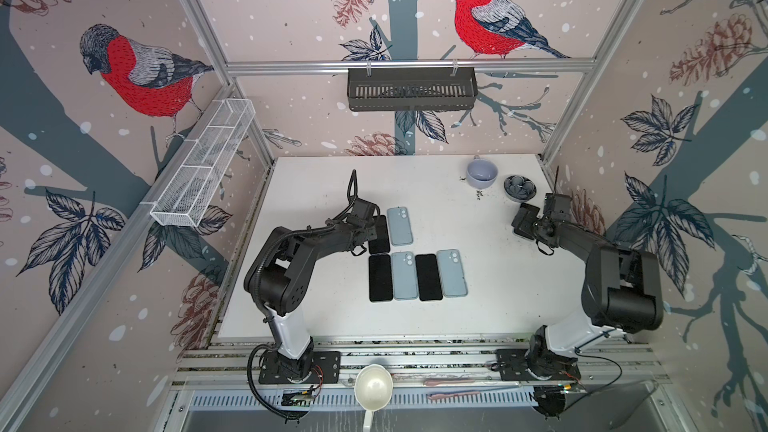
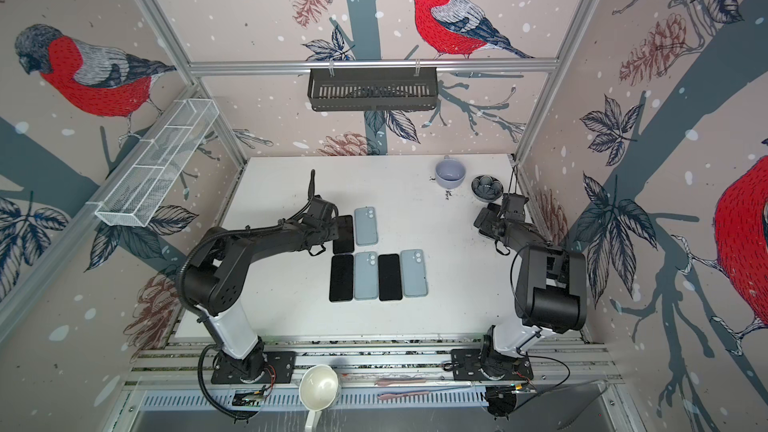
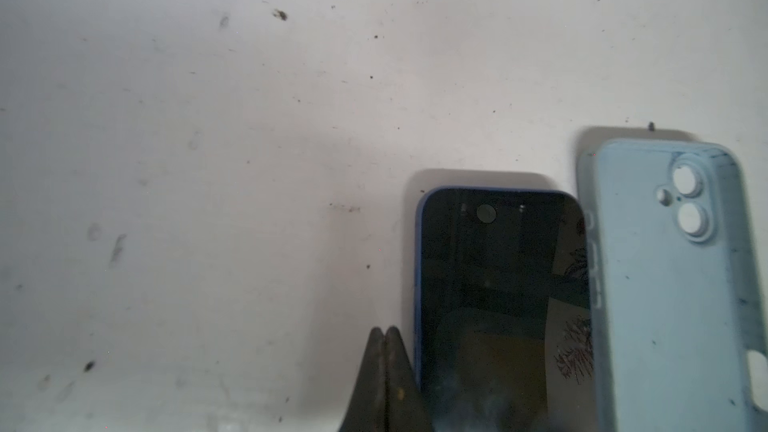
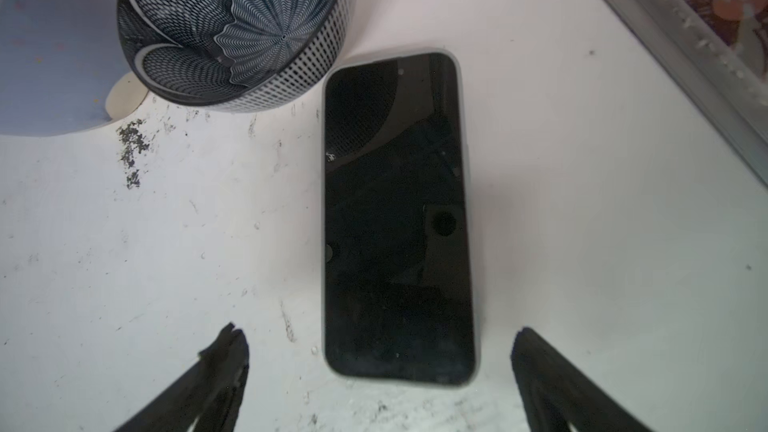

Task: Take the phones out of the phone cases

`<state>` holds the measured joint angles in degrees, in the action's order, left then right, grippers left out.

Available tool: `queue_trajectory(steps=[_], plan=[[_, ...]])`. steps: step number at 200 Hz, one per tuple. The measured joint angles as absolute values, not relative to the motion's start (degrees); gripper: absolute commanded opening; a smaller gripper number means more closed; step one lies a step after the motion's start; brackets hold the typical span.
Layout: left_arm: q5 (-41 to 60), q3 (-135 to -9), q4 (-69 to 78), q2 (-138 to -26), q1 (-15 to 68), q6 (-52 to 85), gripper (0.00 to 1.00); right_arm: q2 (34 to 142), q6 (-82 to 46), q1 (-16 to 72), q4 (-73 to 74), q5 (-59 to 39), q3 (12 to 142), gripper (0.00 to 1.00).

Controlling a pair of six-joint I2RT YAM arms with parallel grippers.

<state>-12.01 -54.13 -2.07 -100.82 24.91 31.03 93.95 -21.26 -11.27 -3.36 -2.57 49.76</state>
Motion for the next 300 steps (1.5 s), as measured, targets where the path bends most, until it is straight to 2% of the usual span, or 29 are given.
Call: queue_trajectory(steps=[15,30,57,69,101,161,207,239,247,300], plan=[[-10.96,-54.15,-1.52,-99.15,24.91,30.98,0.11,96.31,-21.02,-11.31,-3.40,-1.45,51.09,1.00],[-10.46,-54.17,-1.74,-97.76,24.91,30.04,0.20,98.02,-20.80,-11.25,-3.31,-1.10,52.49,1.00],[-10.50,-53.89,-3.36,-92.47,24.91,29.98,0.51,101.60,-20.53,-10.87,-3.05,-0.73,55.22,1.00],[-10.52,-53.21,-3.95,-88.07,24.95,30.00,0.61,103.35,-20.32,-10.55,-3.14,-0.73,56.53,1.00],[-10.50,-50.92,-4.54,-75.48,25.10,28.34,0.79,106.63,-19.31,-9.78,-3.20,1.30,59.59,0.99],[-12.29,-48.84,-10.33,-64.97,25.12,27.00,0.80,107.85,-16.91,-8.10,-3.07,5.19,60.14,0.84],[-12.25,-47.90,-12.75,-62.30,25.12,27.03,0.80,108.47,-16.10,-6.37,-3.51,6.59,60.40,0.69],[-11.92,-47.57,-13.17,-61.56,25.12,27.24,0.81,107.44,-16.29,-5.67,-0.99,7.68,58.13,0.64],[-11.44,-47.51,-13.21,-61.56,25.23,27.44,0.81,106.72,-16.27,-5.30,-0.91,7.66,57.25,0.60],[-7.62,-47.33,-10.37,-63.90,30.41,29.32,0.80,100.20,-16.53,-2.90,-2.70,6.79,50.70,0.59]])
